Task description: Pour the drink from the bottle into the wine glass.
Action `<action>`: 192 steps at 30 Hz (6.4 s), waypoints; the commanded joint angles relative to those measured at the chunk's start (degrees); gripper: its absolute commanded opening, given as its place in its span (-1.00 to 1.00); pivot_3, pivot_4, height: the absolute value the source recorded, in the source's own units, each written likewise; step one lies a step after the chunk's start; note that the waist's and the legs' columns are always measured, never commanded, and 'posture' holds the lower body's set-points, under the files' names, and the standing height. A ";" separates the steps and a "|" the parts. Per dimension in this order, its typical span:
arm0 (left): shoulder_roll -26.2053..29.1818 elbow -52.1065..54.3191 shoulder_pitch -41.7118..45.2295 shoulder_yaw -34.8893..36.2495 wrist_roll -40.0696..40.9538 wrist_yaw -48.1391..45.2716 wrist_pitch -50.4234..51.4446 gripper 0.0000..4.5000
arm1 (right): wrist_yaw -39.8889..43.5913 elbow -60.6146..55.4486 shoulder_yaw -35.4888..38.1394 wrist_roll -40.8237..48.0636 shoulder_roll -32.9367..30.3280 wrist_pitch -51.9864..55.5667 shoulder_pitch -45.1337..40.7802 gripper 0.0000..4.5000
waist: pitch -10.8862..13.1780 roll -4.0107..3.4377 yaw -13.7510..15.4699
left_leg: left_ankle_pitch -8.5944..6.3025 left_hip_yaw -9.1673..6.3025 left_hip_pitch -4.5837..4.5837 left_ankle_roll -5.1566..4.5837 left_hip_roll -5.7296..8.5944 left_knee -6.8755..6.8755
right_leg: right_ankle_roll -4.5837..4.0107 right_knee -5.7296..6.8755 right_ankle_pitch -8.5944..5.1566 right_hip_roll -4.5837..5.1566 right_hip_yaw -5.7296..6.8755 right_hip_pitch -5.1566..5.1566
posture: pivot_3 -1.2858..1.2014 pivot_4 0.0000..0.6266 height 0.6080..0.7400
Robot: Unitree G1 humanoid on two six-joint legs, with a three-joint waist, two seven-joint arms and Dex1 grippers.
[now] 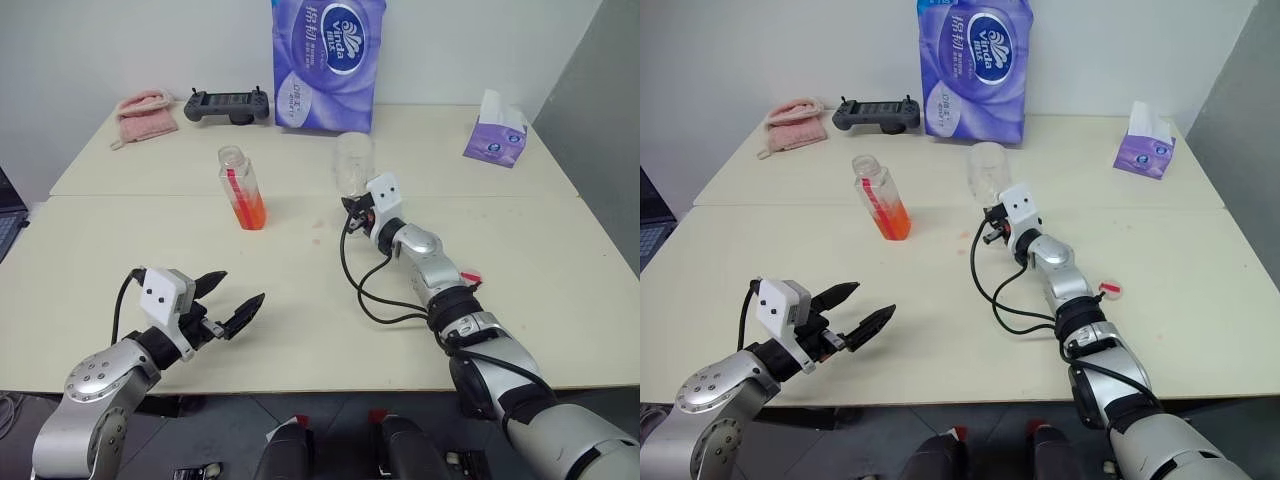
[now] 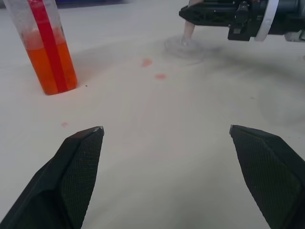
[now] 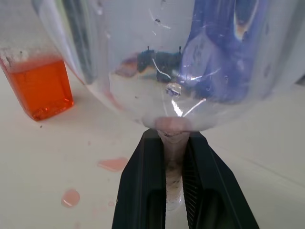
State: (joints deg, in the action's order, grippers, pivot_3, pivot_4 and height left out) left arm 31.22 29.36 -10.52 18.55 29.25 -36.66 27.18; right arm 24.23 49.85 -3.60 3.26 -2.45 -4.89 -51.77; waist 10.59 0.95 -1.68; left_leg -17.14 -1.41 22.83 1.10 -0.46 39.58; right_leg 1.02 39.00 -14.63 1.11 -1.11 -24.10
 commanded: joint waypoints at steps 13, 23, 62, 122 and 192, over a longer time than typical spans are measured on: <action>2.43 1.69 2.36 2.63 3.18 0.33 0.55 1.00 | 0.85 -1.22 -1.65 -1.62 5.52 -1.62 -1.18 -0.93 | 0.00 0.00 -0.20 | 0.00 0.02 -0.04 0.00 -0.05 -0.04 | -0.01 0.00 0.00 -0.06 0.04 -0.01 | 0.03 -0.52 1.00; 3.15 1.98 2.71 2.99 3.45 0.66 1.28 1.00 | -0.52 6.52 -1.09 -3.53 5.16 -4.54 -4.17 -0.93 | 0.00 0.00 -0.24 | 0.00 0.02 -0.06 0.01 -0.04 -0.04 | -0.02 0.00 0.00 -0.06 0.05 0.01 | 0.03 -0.52 1.00; -7.19 -20.33 22.34 -1.98 -12.43 17.67 -14.02 1.00 | 22.88 -74.07 8.37 27.72 -27.67 44.58 25.39 0.99 | 0.01 -0.01 0.20 | -0.02 -0.08 -0.03 -0.03 -0.08 -0.05 | 0.00 -0.03 -0.01 -0.10 0.13 0.03 | 0.03 -0.52 1.00; -8.77 -93.39 61.54 -7.49 -24.34 17.70 -45.16 -0.09 | -4.38 -91.43 12.87 53.75 -33.56 58.46 26.56 1.00 | -0.02 0.12 0.64 | -0.02 -0.09 0.08 -0.05 0.05 0.12 | 0.03 -0.03 -0.01 -0.08 0.20 0.06 | 0.03 -0.52 1.00; 9.05 -97.77 90.44 -43.86 -71.28 30.21 -66.75 -0.24 | -1.59 -82.32 2.65 23.98 -18.39 30.30 29.95 1.00 | 0.01 0.17 0.47 | -0.02 -0.04 0.15 -0.05 0.12 0.14 | 0.04 0.01 -0.02 -0.29 0.21 -0.01 | 0.03 -0.52 1.00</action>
State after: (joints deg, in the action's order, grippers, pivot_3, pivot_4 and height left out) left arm 39.16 -68.39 77.12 -25.33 -41.78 -8.32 -39.34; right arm 22.44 -31.27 -2.28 27.63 -21.12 27.10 -21.81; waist 10.60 1.12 -1.21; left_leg -17.16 -1.45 22.97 1.05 -0.35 39.72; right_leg 1.07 39.01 -14.64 0.83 -0.91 -24.12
